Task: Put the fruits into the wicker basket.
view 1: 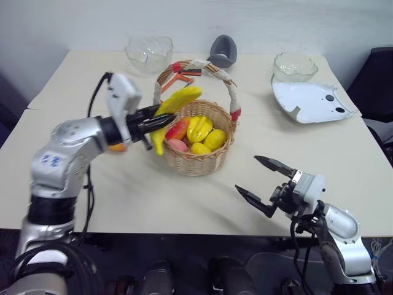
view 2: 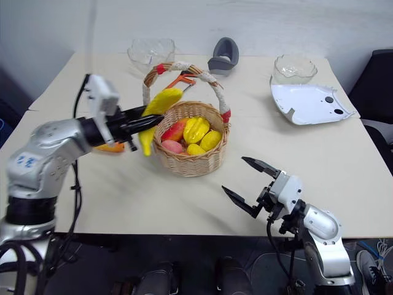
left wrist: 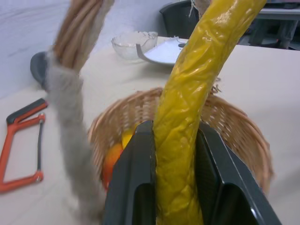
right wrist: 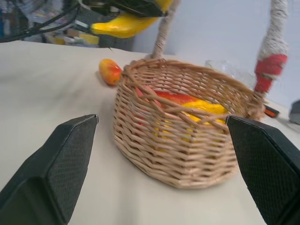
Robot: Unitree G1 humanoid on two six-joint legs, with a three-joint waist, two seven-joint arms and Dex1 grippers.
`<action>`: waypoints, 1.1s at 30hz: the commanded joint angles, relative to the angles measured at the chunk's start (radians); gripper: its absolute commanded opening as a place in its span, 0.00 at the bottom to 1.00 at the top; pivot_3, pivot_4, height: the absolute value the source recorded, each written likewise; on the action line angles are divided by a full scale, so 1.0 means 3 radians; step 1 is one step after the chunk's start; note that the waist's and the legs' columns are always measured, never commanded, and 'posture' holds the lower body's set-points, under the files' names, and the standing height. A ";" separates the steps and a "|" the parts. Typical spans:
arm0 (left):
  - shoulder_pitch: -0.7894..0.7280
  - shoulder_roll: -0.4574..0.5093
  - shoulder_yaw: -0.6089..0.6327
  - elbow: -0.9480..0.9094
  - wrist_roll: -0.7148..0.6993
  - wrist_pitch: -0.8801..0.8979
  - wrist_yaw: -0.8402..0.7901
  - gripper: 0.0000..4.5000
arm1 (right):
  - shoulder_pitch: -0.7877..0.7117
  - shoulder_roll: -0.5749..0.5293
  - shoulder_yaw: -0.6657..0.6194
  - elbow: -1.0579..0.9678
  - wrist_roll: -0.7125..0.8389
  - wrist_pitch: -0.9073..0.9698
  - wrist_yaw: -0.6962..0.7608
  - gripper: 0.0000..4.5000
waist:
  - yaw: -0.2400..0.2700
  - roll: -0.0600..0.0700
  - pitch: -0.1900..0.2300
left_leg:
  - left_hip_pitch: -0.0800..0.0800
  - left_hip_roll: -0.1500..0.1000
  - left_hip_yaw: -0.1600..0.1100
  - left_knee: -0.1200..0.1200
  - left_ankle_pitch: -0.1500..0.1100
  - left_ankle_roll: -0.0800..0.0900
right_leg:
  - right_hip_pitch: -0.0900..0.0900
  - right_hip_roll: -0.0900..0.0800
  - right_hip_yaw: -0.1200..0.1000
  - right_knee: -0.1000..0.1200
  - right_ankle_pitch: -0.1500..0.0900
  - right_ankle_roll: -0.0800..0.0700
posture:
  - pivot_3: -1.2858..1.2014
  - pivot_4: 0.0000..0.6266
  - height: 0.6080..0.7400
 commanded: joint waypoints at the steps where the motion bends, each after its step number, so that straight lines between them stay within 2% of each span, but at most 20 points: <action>1: -0.0156 -0.0067 -0.0088 0.0024 0.0144 0.0140 0.0121 0.16 | 0.0015 -0.0010 -0.0035 -0.0225 0.0013 0.0022 -0.0109 1.00 | -0.0032 0.0000 0.0000 | 0.0000 0.0001 0.0001 -0.0001 -0.0001 -0.0002 | -0.0002 0.0002 0.0005 0.0000 -0.0001 0.0001 | 0.52 0.24 1.00; 3: -0.0200 -0.0180 -0.0136 0.0066 0.0126 0.0333 0.0173 0.16 | 0.0035 -0.0002 -0.0029 -0.0261 0.0012 0.0045 -0.0159 1.00 | -0.0051 0.0000 0.0000 | 0.0001 0.0001 0.0001 0.0000 -0.0002 -0.0003 | -0.0002 0.0003 0.0007 0.0000 -0.0002 0.0004 | 0.52 0.24 1.00; 5: -0.0238 -0.0263 -0.0195 0.0136 0.0216 0.0385 0.0244 0.32 | 0.0052 0.0001 -0.0009 -0.0297 0.0004 0.0067 -0.0192 1.00 | -0.0050 -0.0001 0.0001 | 0.0002 0.0001 0.0002 0.0001 -0.0002 -0.0003 | -0.0002 0.0003 0.0012 0.0001 -0.0003 0.0004 | 0.52 0.24 1.00; 9: -0.0268 -0.0405 -0.0194 0.0189 0.0283 0.0380 0.0287 0.56 | 0.0095 0.0017 0.0021 -0.0366 0.0011 0.0100 -0.0245 1.00 | -0.0051 -0.0003 0.0002 | 0.0003 -0.0002 0.0003 0.0008 -0.0002 -0.0001 | -0.0002 0.0004 0.0019 0.0007 -0.0002 0.0006 | 0.52 0.24 1.00; 13: -0.0256 -0.0347 -0.0234 0.0150 0.0377 0.0290 0.0168 0.85 | 0.0102 0.0009 0.0043 -0.0393 0.0028 0.0121 -0.0248 1.00 | -0.0053 -0.0003 0.0002 | 0.0008 -0.0002 0.0005 0.0006 -0.0001 -0.0002 | -0.0001 0.0005 0.0023 0.0011 -0.0001 0.0006 | 0.52 0.24 1.00; 15: -0.0213 -0.0328 -0.0130 0.0063 0.0287 0.0187 0.0022 0.98 | 0.0081 -0.0002 0.0048 -0.0390 0.0041 0.0135 -0.0235 1.00 | -0.0051 -0.0003 0.0002 | 0.0009 -0.0001 0.0006 0.0005 -0.0001 -0.0003 | -0.0001 0.0006 0.0024 0.0011 -0.0001 0.0006 | 0.52 0.24 1.00; 19: -0.0026 0.0016 0.0226 -0.0200 -0.0056 0.0186 -0.0471 0.98 | -0.0043 -0.0023 0.0047 -0.0331 0.0081 0.0183 -0.0203 1.00 | -0.0073 -0.0003 0.0002 | 0.0011 0.0000 0.0012 0.0005 -0.0001 -0.0004 | -0.0002 0.0006 0.0028 0.0012 -0.0001 0.0006 | 0.52 0.24 1.00; 22: 0.0451 0.0669 0.0486 -0.0410 -0.0325 0.0342 -0.1133 0.98 | -0.0099 -0.0009 0.0036 -0.0274 0.0169 0.0223 -0.0158 1.00 | -0.0105 -0.0002 0.0002 | 0.0017 0.0005 0.0016 0.0002 -0.0003 -0.0010 | -0.0002 0.0009 0.0031 0.0014 -0.0003 0.0004 | 0.52 0.24 1.00; 24: 0.0720 0.0884 0.0718 -0.0424 -0.0458 0.0337 -0.1308 0.98 | -0.0135 0.0006 0.0024 -0.0223 0.0211 0.0243 -0.0142 1.00 | -0.0101 -0.0002 0.0002 | 0.0025 0.0005 0.0016 -0.0003 -0.0005 -0.0014 | -0.0002 0.0009 0.0034 0.0017 -0.0007 -0.0003 | 0.52 0.24 1.00; 28: 0.1313 0.0956 0.1650 -0.0112 -0.0559 0.0224 -0.1230 0.99 | -0.0290 0.0006 0.0082 -0.0103 0.0260 0.0229 -0.0012 1.00 | -0.0064 -0.0004 0.0004 | 0.0022 0.0004 0.0012 0.0003 -0.0009 -0.0007 | -0.0002 0.0007 0.0034 0.0018 -0.0008 -0.0003 | 0.52 0.24 1.00; 30: 0.1646 0.0927 0.1916 -0.0063 -0.0497 0.0141 -0.1196 0.99 | -0.0331 0.0019 0.0099 -0.0078 0.0282 0.0229 0.0026 1.00 | -0.0064 -0.0004 0.0004 | 0.0023 0.0004 0.0012 0.0003 -0.0015 0.0005 | -0.0001 0.0004 0.0033 0.0017 -0.0007 -0.0003 | 0.52 0.24 1.00; 33: 0.2287 0.0708 0.2302 0.0250 -0.0247 -0.0254 -0.1043 0.99 | -0.0406 0.0051 0.0148 -0.0068 0.0394 0.0297 0.0089 1.00 | -0.0072 -0.0002 0.0003 | 0.0023 0.0005 0.0012 -0.0001 -0.0021 0.0010 | -0.0001 0.0000 0.0033 0.0013 -0.0007 -0.0003 | 0.52 0.24 1.00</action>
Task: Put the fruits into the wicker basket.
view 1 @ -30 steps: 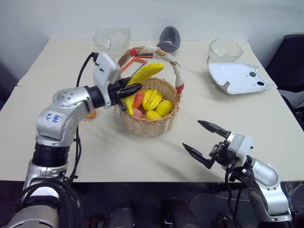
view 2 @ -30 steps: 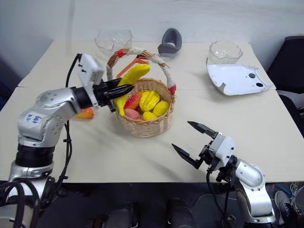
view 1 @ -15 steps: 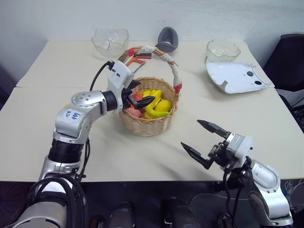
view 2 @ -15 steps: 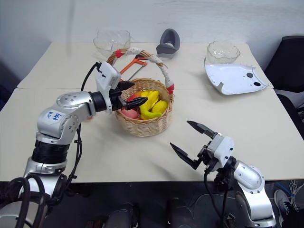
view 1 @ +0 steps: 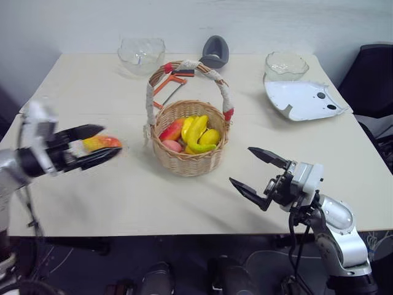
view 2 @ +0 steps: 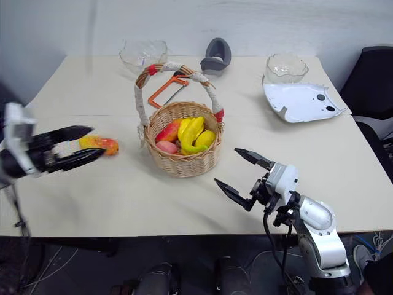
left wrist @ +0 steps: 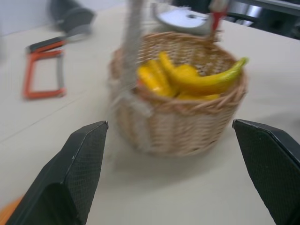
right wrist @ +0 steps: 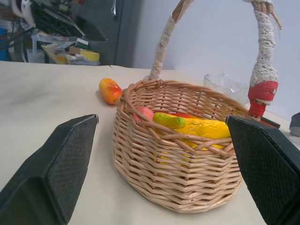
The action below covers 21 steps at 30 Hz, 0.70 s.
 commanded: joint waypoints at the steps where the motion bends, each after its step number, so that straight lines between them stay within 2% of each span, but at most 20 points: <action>1: 0.0514 -0.0203 0.0390 0.0350 0.0297 -0.0529 0.0183 0.99 | -0.0073 0.0037 0.0026 -0.0066 0.0196 0.0068 0.0079 1.00 | -0.0008 0.0002 -0.0001 | 0.0001 0.0000 0.0002 -0.0001 -0.0003 0.0002 | -0.0001 -0.0001 0.0001 0.0000 0.0000 0.0000 | 0.52 0.24 1.00; 4: 0.0858 -0.0419 0.0735 0.0749 0.0388 -0.0862 0.0449 0.99 | -0.0146 0.0051 0.0092 -0.0126 0.0205 0.0129 0.0081 1.00 | -0.0013 -0.0004 -0.0001 | -0.0001 0.0004 0.0002 0.0000 -0.0011 0.0007 | -0.0003 0.0000 -0.0001 -0.0001 -0.0002 -0.0003 | 0.52 0.24 1.00; 6: 0.0949 -0.0506 0.0913 0.0871 0.0317 -0.0883 0.0594 0.99 | -0.0163 0.0070 0.0105 -0.0148 0.0171 0.0107 0.0056 1.00 | -0.0002 -0.0016 -0.0004 | -0.0002 0.0005 0.0000 0.0001 -0.0013 0.0009 | -0.0004 -0.0001 -0.0003 -0.0001 -0.0002 -0.0003 | 0.52 0.24 1.00; 10: 0.1058 -0.0553 0.0969 0.0730 0.0218 -0.0741 0.0727 0.99 | -0.0100 0.0055 0.0089 -0.0195 0.0133 0.0105 0.0042 1.00 | 0.0028 -0.0024 -0.0007 | -0.0003 0.0000 -0.0007 0.0002 -0.0025 -0.0003 | 0.0001 -0.0016 -0.0011 -0.0005 -0.0002 -0.0004 | 0.52 0.24 1.00; 16: 0.0292 -0.0300 0.0732 0.0788 -0.0090 0.0426 0.1381 0.99 | -0.0046 0.0020 0.0066 -0.0189 0.0103 0.0113 0.0054 1.00 | 0.0068 -0.0024 -0.0008 | -0.0004 -0.0004 -0.0005 0.0002 -0.0022 0.0003 | 0.0007 -0.0036 -0.0028 -0.0007 -0.0001 -0.0004 | 0.52 0.24 1.00; 18: -0.0321 -0.0255 0.0559 0.0963 -0.0194 0.1265 0.1833 0.99 | -0.0047 0.0020 0.0060 -0.0168 0.0089 0.0095 0.0058 1.00 | 0.0068 -0.0023 -0.0007 | -0.0005 -0.0005 -0.0003 0.0000 -0.0022 0.0003 | 0.0007 -0.0037 -0.0028 -0.0007 0.0000 -0.0002 | 0.52 0.24 1.00; 21: -0.1022 -0.0350 0.0367 0.1172 -0.0176 0.1793 0.2235 0.99 | -0.0043 0.0026 0.0062 -0.0153 0.0068 0.0072 0.0057 1.00 | 0.0083 -0.0024 -0.0008 | -0.0012 -0.0006 -0.0004 0.0002 -0.0010 0.0020 | 0.0004 -0.0036 -0.0037 -0.0004 0.0001 0.0000 | 0.52 0.24 1.00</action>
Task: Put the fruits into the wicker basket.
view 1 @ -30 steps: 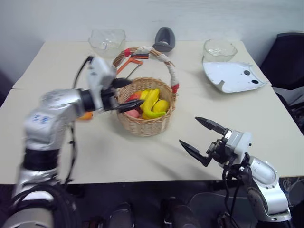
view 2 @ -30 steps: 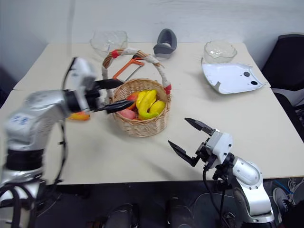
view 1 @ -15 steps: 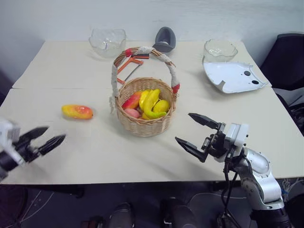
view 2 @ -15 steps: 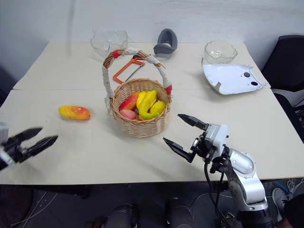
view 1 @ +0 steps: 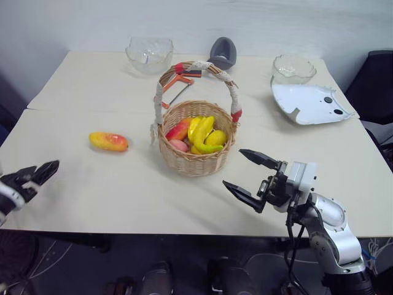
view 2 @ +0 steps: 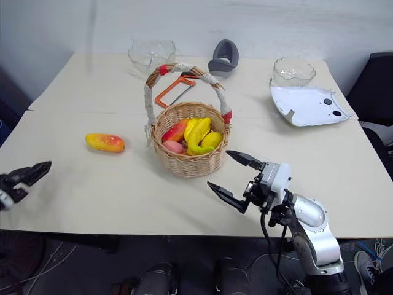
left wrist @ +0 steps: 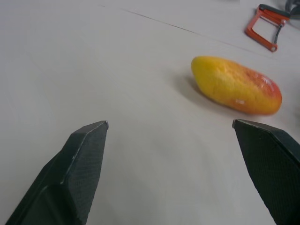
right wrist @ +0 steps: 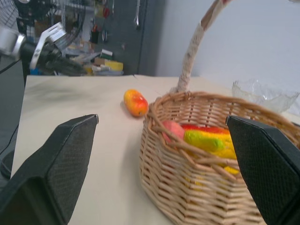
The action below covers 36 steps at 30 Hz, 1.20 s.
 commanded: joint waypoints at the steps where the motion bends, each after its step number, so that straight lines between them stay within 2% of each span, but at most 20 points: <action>1: -0.0577 -0.0074 -0.0160 0.0199 -0.0035 0.0573 0.0453 0.99 | -0.0003 -0.0004 -0.0052 -0.0080 -0.0005 -0.0075 -0.0005 1.00 | 0.0005 -0.0001 -0.0001 | 0.0000 -0.0001 0.0000 0.0002 0.0001 0.0000 | -0.0001 0.0000 -0.0001 0.0002 0.0001 0.0001 | 0.52 0.24 1.00; 8: -0.1251 -0.0176 -0.0436 0.1164 0.0183 0.0343 0.0502 0.99 | 0.0108 -0.0001 -0.0039 -0.0118 -0.0029 -0.0129 0.0023 1.00 | -0.0095 -0.0003 0.0000 | -0.0001 0.0002 0.0015 0.0002 0.0005 -0.0025 | -0.0008 0.0008 -0.0002 0.0002 0.0002 0.0004 | 0.52 0.24 1.00; 18: -0.1740 -0.0407 -0.0577 0.2149 0.0316 -0.0168 0.0453 0.99 | 0.0192 0.0032 -0.0014 -0.0138 -0.0066 -0.0169 -0.0013 1.00 | -0.0027 -0.0003 -0.0001 | 0.0006 -0.0002 0.0011 0.0007 0.0014 -0.0027 | -0.0001 0.0005 -0.0005 0.0011 0.0005 0.0009 | 0.52 0.24 1.00; 21: -0.1855 -0.0434 -0.0626 0.2370 0.0351 -0.0265 0.0398 0.86 | 0.0201 0.0035 -0.0015 -0.0154 -0.0068 -0.0169 -0.0022 1.00 | 0.0014 -0.0003 -0.0001 | 0.0007 -0.0003 0.0011 0.0007 0.0020 -0.0028 | -0.0001 0.0005 -0.0005 0.0013 0.0005 0.0009 | 0.52 0.24 1.00; 25: -0.1958 -0.0427 -0.0701 0.2547 0.0414 -0.0367 0.0271 0.62 | 0.0206 0.0041 -0.0039 -0.0159 -0.0094 -0.0194 -0.0064 1.00 | 0.0029 -0.0004 -0.0001 | 0.0005 -0.0004 0.0011 0.0007 0.0023 -0.0028 | -0.0001 0.0005 -0.0006 0.0010 0.0005 0.0009 | 0.52 0.24 1.00; 26: -0.1965 -0.0412 -0.0709 0.2566 0.0428 -0.0387 0.0248 0.59 | 0.0218 0.0041 -0.0044 -0.0162 -0.0100 -0.0203 -0.0077 1.00 | 0.0026 -0.0004 -0.0001 | 0.0005 -0.0004 0.0011 0.0007 0.0023 -0.0028 | -0.0001 0.0004 -0.0006 0.0010 0.0005 0.0010 | 0.52 0.24 1.00; 28: -0.1933 -0.0365 -0.0714 0.2510 0.0426 -0.0454 0.0129 0.56 | 0.0257 0.0040 -0.0056 -0.0178 -0.0116 -0.0229 -0.0106 1.00 | 0.0020 -0.0004 -0.0001 | 0.0005 -0.0004 0.0012 0.0007 0.0023 -0.0028 | -0.0001 0.0004 -0.0006 0.0010 0.0005 0.0010 | 0.52 0.24 1.00; 31: -0.1760 -0.0238 -0.0737 0.2090 0.0365 -0.0647 -0.0247 0.56 | 0.0335 0.0035 -0.0103 -0.0229 -0.0142 -0.0260 -0.0168 1.00 | 0.0011 -0.0004 -0.0001 | 0.0004 -0.0003 0.0012 0.0005 0.0023 -0.0030 | -0.0002 0.0006 -0.0006 0.0010 0.0005 0.0010 | 0.52 0.24 1.00; 33: -0.1520 -0.0140 -0.0754 0.1516 0.0287 -0.0862 -0.0626 0.56 | 0.0398 0.0028 -0.0163 -0.0252 -0.0148 -0.0278 -0.0221 1.00 | -0.0031 -0.0009 0.0002 | 0.0003 0.0000 0.0014 0.0005 0.0022 -0.0031 | -0.0005 0.0008 -0.0004 0.0010 0.0005 0.0010 | 0.52 0.24 1.00; 36: -0.1036 0.0050 -0.0918 0.0388 0.0087 -0.1120 -0.1503 0.56 | 0.0477 -0.0016 -0.0274 -0.0264 -0.0132 -0.0283 -0.0266 1.00 | -0.0077 -0.0017 0.0007 | -0.0002 0.0004 0.0014 0.0000 0.0022 -0.0038 | -0.0010 0.0009 -0.0003 0.0009 0.0004 0.0008 | 0.52 0.24 1.00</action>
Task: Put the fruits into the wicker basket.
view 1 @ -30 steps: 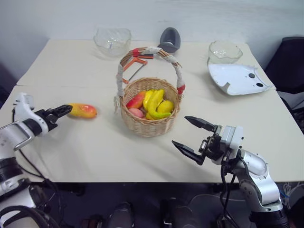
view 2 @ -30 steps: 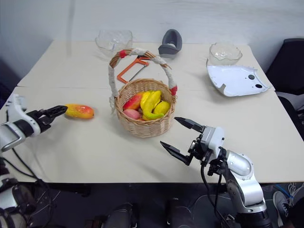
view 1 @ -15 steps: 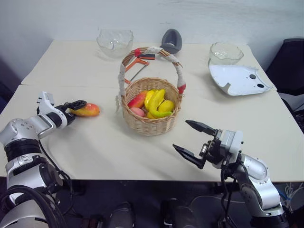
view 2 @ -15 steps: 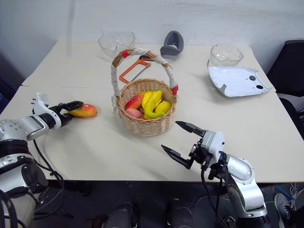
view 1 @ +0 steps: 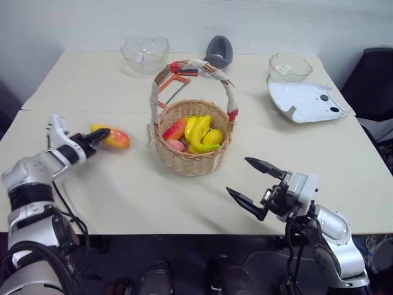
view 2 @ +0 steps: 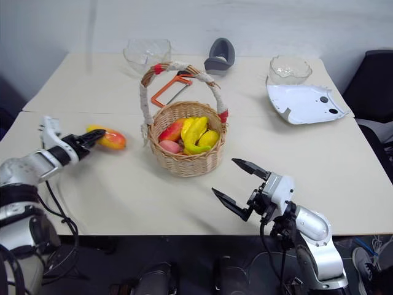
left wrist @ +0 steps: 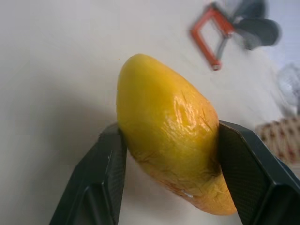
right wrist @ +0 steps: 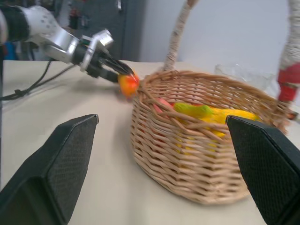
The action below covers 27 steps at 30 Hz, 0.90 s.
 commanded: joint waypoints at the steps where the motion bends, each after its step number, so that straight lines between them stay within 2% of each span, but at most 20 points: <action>1: 0.0297 0.0326 -0.0142 -0.1277 -0.0341 -0.0159 -0.0961 0.56 | 0.0058 -0.0054 -0.0226 -0.0151 0.0060 -0.0056 -0.0070 1.00 | -0.0001 -0.0001 0.0001 | 0.0000 0.0000 -0.0001 0.0000 -0.0001 -0.0001 | 0.0000 0.0000 0.0000 -0.0001 0.0000 -0.0001 | 0.52 0.24 1.00; 3: 0.0444 0.0449 -0.0232 -0.1783 -0.0579 0.0027 -0.1245 0.56 | 0.0081 -0.0091 -0.0312 -0.0120 0.0089 -0.0034 -0.0068 1.00 | 0.0004 0.0002 0.0002 | 0.0000 -0.0001 -0.0001 0.0000 -0.0001 -0.0001 | 0.0002 -0.0001 0.0001 -0.0003 -0.0001 -0.0002 | 0.52 0.24 1.00; 5: 0.0473 0.0430 -0.0325 -0.2313 -0.0854 0.0146 -0.1339 0.56 | 0.0092 -0.0130 -0.0365 -0.0094 0.0094 -0.0008 -0.0058 1.00 | 0.0024 0.0009 0.0005 | 0.0003 -0.0002 -0.0001 0.0001 -0.0003 0.0002 | 0.0007 -0.0004 0.0003 -0.0007 -0.0001 -0.0002 | 0.52 0.24 1.00; 7: 0.0406 0.0277 -0.0394 -0.2589 -0.1017 0.0281 -0.1114 0.56 | 0.0095 -0.0144 -0.0388 -0.0083 0.0093 0.0010 -0.0057 1.00 | 0.0040 0.0011 0.0006 | 0.0006 -0.0006 -0.0003 0.0002 -0.0004 0.0003 | 0.0012 -0.0006 0.0003 -0.0007 -0.0001 -0.0001 | 0.52 0.24 1.00; 10: 0.0303 -0.0204 -0.0661 -0.2876 -0.1029 0.0435 -0.0459 0.56 | 0.0085 -0.0143 -0.0381 -0.0078 0.0097 0.0032 -0.0057 1.00 | 0.0059 0.0012 0.0005 | 0.0011 -0.0008 -0.0004 0.0004 -0.0003 0.0029 | 0.0017 -0.0006 0.0008 -0.0004 0.0001 0.0002 | 0.52 0.24 1.00; 13: 0.0213 -0.0601 -0.0885 -0.2895 -0.0769 0.0390 0.0098 0.56 | 0.0067 -0.0140 -0.0365 -0.0082 0.0114 0.0055 -0.0052 1.00 | 0.0076 0.0011 0.0005 | 0.0009 -0.0009 -0.0004 0.0006 -0.0001 0.0029 | 0.0015 -0.0002 0.0011 -0.0003 0.0004 0.0006 | 0.52 0.24 1.00; 15: 0.0182 -0.0829 -0.1062 -0.2808 -0.0350 0.0039 0.0454 0.56 | 0.0069 -0.0135 -0.0364 -0.0072 0.0111 0.0052 -0.0047 1.00 | 0.0065 0.0010 0.0006 | 0.0006 -0.0008 -0.0001 0.0006 0.0003 0.0020 | 0.0011 0.0003 0.0014 -0.0004 0.0004 0.0007 | 0.52 0.24 1.00; 18: 0.0135 -0.1121 -0.1119 -0.2701 -0.0127 -0.0167 0.0797 0.56 | 0.0054 -0.0062 -0.0401 -0.0087 0.0180 0.0127 -0.0167 1.00 | 0.0061 0.0010 0.0006 | 0.0007 -0.0006 0.0000 0.0005 0.0004 0.0013 | 0.0010 0.0008 0.0016 -0.0006 0.0004 0.0008 | 0.52 0.24 1.00; 21: 0.0113 -0.1331 -0.1125 -0.2621 -0.0062 -0.0289 0.0945 0.76 | -0.0055 0.0011 -0.0426 -0.0116 0.0345 0.0313 -0.0337 1.00 | 0.0062 0.0010 0.0006 | 0.0006 -0.0004 0.0000 0.0006 0.0003 0.0012 | 0.0010 0.0011 0.0017 -0.0007 0.0004 0.0007 | 0.52 0.24 1.00; 24: 0.0112 -0.1279 -0.1169 -0.2624 -0.0036 -0.0307 0.0840 0.97 | -0.0261 -0.0064 -0.0416 -0.0059 0.0417 0.0629 -0.0438 1.00 | 0.0054 0.0010 0.0006 | 0.0006 -0.0004 0.0000 0.0006 0.0003 0.0012 | 0.0010 0.0011 0.0018 -0.0006 0.0004 0.0008 | 0.52 0.24 1.00; 27: 0.0203 -0.1055 -0.1147 -0.2739 -0.0175 -0.0204 0.0545 1.00 | -0.0578 -0.0227 -0.0407 0.0110 0.0480 0.0990 -0.0430 1.00 | 0.0028 0.0011 0.0006 | 0.0006 -0.0003 0.0001 0.0005 0.0004 0.0011 | 0.0009 0.0012 0.0019 -0.0006 0.0004 0.0008 | 0.52 0.24 1.00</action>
